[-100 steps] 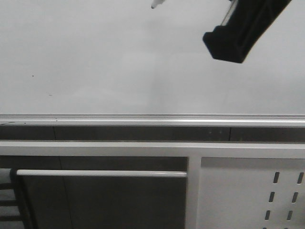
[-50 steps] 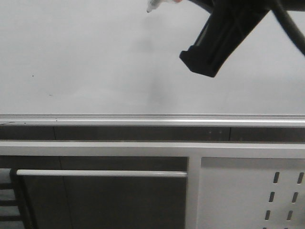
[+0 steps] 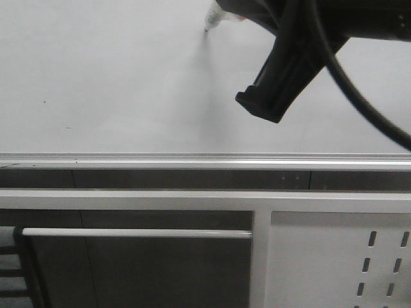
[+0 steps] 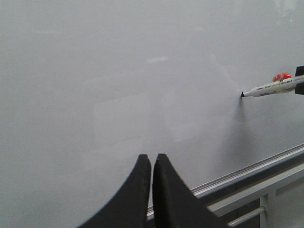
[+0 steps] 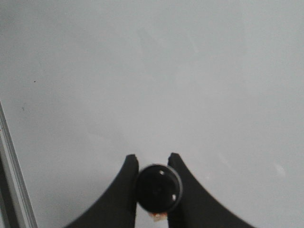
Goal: Write number 1 on whiteboard
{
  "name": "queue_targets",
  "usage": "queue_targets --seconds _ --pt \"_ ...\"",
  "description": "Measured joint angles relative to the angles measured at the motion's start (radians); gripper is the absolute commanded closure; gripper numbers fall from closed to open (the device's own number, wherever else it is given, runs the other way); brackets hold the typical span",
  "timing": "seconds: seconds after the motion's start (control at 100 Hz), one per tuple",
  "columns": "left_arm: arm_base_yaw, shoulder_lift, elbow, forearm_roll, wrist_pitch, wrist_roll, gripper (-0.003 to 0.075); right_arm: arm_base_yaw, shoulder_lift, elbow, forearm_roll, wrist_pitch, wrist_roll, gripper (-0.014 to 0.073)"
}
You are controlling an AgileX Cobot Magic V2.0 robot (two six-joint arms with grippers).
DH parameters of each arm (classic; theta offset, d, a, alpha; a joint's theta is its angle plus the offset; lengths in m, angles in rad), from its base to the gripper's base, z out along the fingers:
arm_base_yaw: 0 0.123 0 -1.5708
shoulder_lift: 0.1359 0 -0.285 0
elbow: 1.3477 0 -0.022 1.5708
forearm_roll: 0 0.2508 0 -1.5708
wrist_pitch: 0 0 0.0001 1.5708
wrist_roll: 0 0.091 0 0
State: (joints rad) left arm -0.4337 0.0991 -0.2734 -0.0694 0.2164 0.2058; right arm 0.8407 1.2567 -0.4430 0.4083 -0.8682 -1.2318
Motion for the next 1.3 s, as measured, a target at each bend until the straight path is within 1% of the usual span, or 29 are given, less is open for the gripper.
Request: queue_targets --seconds 0.21,1.3 --pt "0.0 0.0 0.0 0.0 0.0 0.0 0.0738 0.009 0.037 0.0 0.0 -0.051 0.0 0.0644" --pt "0.0 0.0 0.0 0.0 0.0 0.0 0.0738 0.016 0.04 0.0 0.035 -0.068 0.0 0.0644"
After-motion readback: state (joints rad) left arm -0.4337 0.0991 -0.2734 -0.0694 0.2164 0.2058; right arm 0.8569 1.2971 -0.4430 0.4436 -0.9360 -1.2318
